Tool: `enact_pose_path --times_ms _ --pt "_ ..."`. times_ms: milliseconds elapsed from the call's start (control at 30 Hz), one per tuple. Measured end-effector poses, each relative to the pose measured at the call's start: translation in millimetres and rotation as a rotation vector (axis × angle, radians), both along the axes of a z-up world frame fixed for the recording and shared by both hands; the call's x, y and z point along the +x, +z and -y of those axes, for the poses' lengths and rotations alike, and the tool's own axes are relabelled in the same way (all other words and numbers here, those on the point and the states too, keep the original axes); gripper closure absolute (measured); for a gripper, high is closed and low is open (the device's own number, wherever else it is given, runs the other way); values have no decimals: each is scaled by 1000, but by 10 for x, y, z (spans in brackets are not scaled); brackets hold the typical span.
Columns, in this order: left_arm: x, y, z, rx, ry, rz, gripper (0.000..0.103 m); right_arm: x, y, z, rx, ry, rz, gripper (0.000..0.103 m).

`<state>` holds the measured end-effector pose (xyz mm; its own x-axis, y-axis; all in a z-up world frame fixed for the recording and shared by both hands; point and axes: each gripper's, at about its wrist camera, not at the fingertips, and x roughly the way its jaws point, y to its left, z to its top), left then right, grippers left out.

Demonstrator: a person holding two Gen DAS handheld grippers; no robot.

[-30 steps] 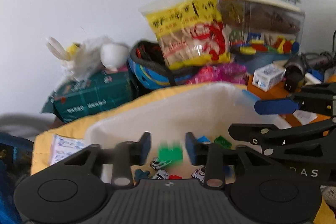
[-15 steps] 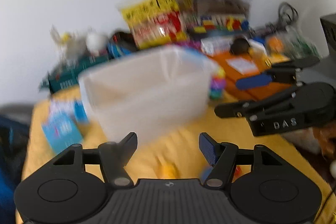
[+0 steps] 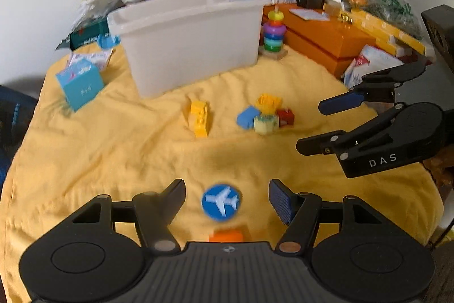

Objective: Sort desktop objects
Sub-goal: 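Grasp the orange Lego brick with the left tool, then grasp the red Lego cube with the right tool while the left tool holds the orange brick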

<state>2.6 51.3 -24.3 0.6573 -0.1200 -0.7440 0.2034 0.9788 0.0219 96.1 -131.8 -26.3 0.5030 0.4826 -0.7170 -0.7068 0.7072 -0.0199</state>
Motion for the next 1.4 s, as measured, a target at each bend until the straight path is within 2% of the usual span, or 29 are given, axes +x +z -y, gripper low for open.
enact_pose_path --times_ms 200,300,467,567,633,667,767,900,1000,1233,1267,1300,1400 --pt "-229 -103 58 57 -25 -32 36 -240 -139 -3 -47 58 6 47" --pt "-274 -122 50 63 -10 -36 37 -310 -199 22 -44 74 -16 56" --pt "-236 -170 30 61 5 -44 42 -355 -256 -22 -56 91 -42 58" --pt "-175 -259 38 49 -2 -77 50 -375 -215 -53 -63 100 -10 58" --pt "-124 -332 45 45 -12 -102 64 -374 -205 -68 -63 97 -2 58" --pt "-102 -368 47 46 -10 -116 68 -366 -207 -71 -62 94 -4 58" --pt "-99 -383 -10 1 0 -131 69 -350 -202 -64 -60 78 0 59" --pt "-121 -164 -65 -41 -20 -28 69 -241 -161 -52 -59 40 35 59" --pt "-39 -47 -13 -31 -71 36 69 -31 -151 -50 -53 -10 53 58" --pt "254 -14 183 10 -172 132 69 464 -346 -111 -16 -104 -34 58" --pt "299 -38 208 13 -187 137 69 485 -375 -128 -18 -105 -42 69" --pt "356 -70 232 14 -198 136 69 493 -392 -132 -14 -102 -52 73" --pt "472 -165 276 20 -217 143 69 402 -338 -108 -11 -92 -43 73"
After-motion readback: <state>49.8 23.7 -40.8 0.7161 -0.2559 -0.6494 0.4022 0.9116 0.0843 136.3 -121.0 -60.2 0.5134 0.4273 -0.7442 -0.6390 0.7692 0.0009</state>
